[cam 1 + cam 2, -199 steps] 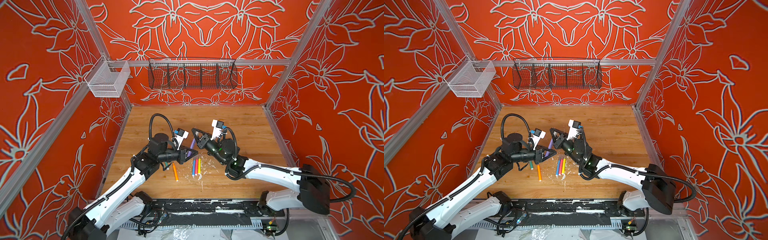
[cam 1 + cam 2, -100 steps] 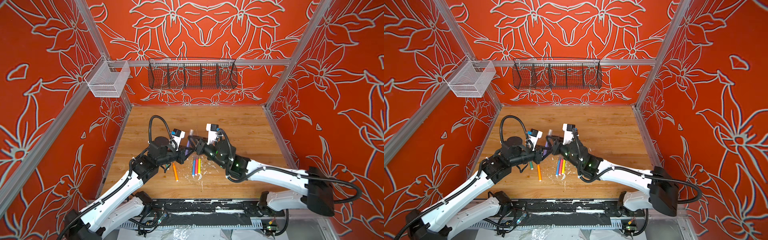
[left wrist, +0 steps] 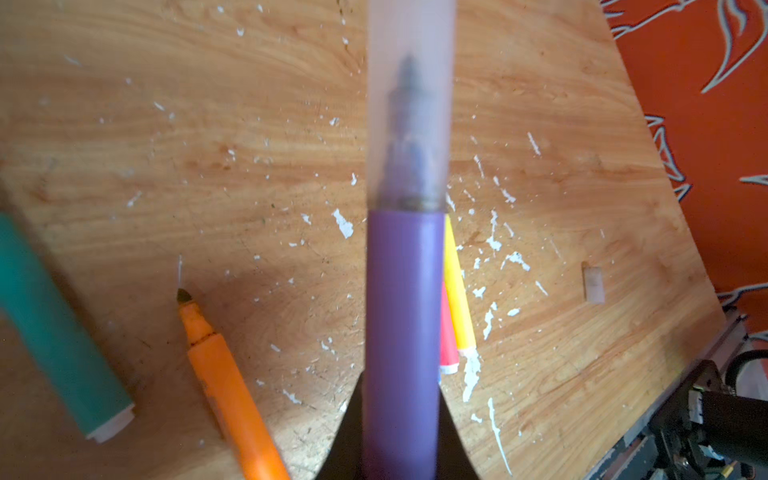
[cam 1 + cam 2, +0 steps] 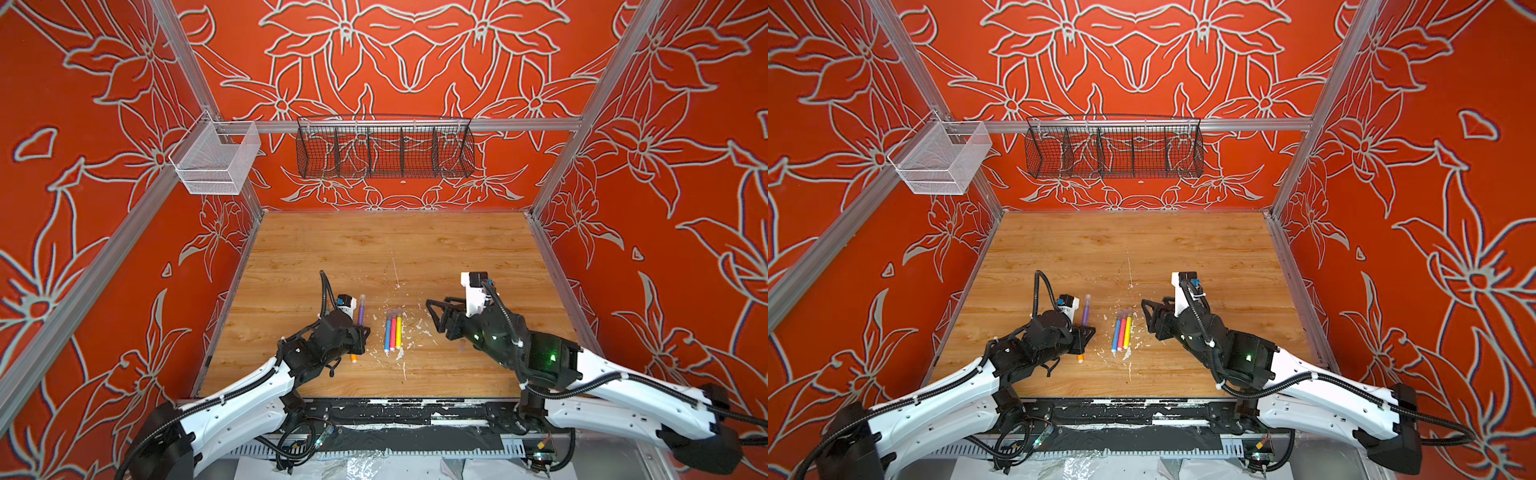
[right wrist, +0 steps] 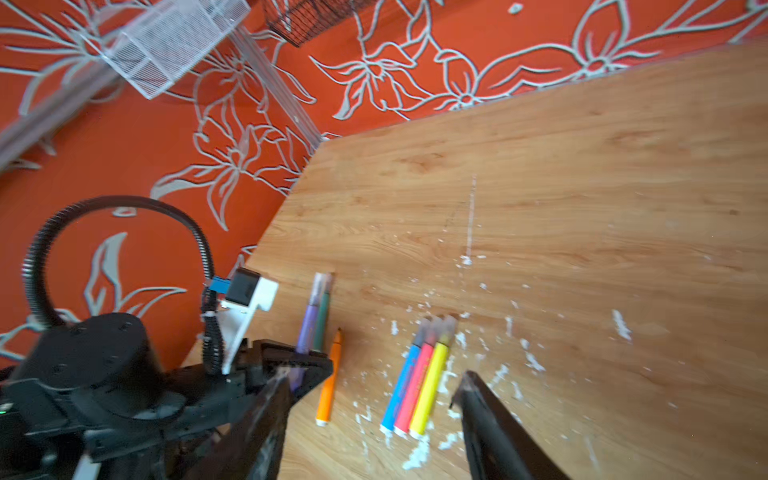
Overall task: Insert the pens into the pen caps
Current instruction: 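Lower the capped purple marker beside the other markers with the left gripper, then grasp the orange marker with the left gripper and lift it upright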
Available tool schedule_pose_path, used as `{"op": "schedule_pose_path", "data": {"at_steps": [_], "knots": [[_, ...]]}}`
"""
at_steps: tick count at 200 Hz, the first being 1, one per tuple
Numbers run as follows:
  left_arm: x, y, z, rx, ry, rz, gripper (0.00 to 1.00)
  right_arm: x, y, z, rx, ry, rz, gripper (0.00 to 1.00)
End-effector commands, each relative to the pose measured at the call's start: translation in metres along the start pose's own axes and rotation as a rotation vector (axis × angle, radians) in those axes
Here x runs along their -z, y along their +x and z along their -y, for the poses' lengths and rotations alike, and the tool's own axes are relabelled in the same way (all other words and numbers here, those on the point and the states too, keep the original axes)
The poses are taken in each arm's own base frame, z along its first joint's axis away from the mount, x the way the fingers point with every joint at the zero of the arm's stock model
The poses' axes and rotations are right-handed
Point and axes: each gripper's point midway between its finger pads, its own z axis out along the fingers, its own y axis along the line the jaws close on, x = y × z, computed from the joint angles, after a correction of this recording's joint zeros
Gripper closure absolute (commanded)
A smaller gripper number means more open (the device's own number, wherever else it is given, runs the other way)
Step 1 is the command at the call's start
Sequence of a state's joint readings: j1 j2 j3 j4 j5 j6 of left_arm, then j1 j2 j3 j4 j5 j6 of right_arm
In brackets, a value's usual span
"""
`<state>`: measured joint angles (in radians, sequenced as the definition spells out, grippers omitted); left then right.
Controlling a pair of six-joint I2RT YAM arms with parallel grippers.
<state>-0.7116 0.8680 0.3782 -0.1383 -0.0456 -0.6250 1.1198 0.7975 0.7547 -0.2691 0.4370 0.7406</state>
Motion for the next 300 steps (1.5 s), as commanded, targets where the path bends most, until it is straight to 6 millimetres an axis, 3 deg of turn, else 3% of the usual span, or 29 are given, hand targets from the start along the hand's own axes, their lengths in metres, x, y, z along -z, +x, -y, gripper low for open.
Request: {"op": "schedule_pose_path", "data": {"at_steps": [1,51,119,173,200,237,276,300], "knots": [[-0.01,-0.004,0.01,0.017,0.017,0.011,1.0,0.003,0.022,0.043,0.051,0.156,-0.043,0.34],[-0.031,0.011,-0.001,0.02,-0.094,-0.055,1.0,-0.001,0.033,0.055,0.057,0.191,-0.084,0.34],[-0.052,0.03,0.008,0.009,-0.096,-0.134,1.0,-0.01,0.042,0.061,0.033,0.195,-0.112,0.34],[-0.055,0.034,0.015,0.0,-0.102,-0.159,0.76,-0.018,0.046,0.056,0.023,0.18,-0.135,0.34],[-0.044,0.026,0.01,-0.003,-0.144,-0.139,0.67,-0.02,0.047,0.051,0.014,0.161,-0.14,0.34],[-0.011,0.016,-0.008,-0.005,-0.247,-0.106,0.61,-0.029,0.052,0.043,0.016,0.146,-0.17,0.36],[0.024,0.024,-0.037,0.041,-0.345,-0.078,0.6,-0.042,0.06,0.035,0.017,0.13,-0.205,0.37],[0.032,0.037,-0.054,0.062,-0.393,-0.096,0.6,-0.05,0.065,0.031,0.022,0.126,-0.225,0.37]]}}
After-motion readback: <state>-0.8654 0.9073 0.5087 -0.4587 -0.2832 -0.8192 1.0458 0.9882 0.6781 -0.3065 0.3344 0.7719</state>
